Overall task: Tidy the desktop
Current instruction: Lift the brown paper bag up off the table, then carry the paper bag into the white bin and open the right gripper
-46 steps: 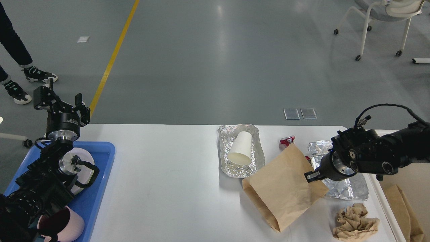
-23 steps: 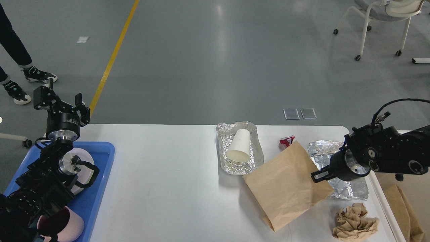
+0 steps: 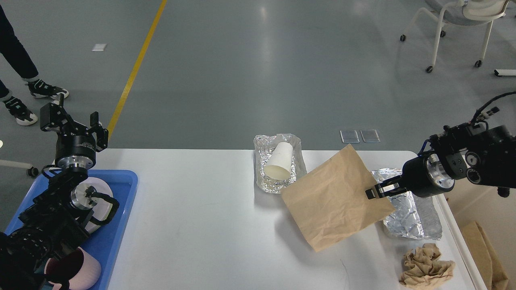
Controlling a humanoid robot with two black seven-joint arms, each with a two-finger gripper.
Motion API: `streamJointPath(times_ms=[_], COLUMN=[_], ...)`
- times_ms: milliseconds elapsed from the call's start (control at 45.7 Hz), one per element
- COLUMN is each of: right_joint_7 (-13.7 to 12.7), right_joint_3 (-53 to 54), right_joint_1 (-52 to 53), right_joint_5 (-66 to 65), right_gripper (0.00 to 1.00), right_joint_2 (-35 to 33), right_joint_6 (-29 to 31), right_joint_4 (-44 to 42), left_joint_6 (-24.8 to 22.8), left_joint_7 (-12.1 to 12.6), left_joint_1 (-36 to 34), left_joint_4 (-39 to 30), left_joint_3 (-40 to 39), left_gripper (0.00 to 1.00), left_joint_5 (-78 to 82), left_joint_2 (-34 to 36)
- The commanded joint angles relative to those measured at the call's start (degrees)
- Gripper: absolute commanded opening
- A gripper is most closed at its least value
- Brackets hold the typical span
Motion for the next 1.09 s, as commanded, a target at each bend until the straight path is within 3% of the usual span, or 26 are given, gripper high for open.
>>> streamJointPath(times_ms=[0, 197, 722, 1072], right_joint_7=[2.57, 4.41, 19.44, 18.48], right_joint_3=[-0.19, -0.1, 0.86, 6.49], right_joint_1=[0.4, 0.58, 9.63, 10.6], right_joint_5=[-1.05, -1.23, -0.44, 22.22], right_gripper=[0.0, 0.0, 0.0, 0.0], right_joint_2=[-0.4, -0.49, -6.64, -7.52], right_joint_6=[0.01, 0.01, -0.25, -0.43], right_joint_4=[0.2, 0.2, 0.29, -9.63], left_joint_6=[0.0, 0.0, 0.0, 0.0], left_joint_7=[0.0, 0.0, 0.0, 0.0], left_joint_1=[0.0, 0.0, 0.0, 0.0], left_joint_4=[0.0, 0.0, 0.0, 0.0], left_joint_3=[0.0, 0.0, 0.0, 0.0], left_gripper=[0.97, 0.97, 0.97, 0.97], left_joint_5=[-0.01, -0.01, -0.01, -0.01], left_joint_2=[0.0, 0.0, 0.0, 0.0])
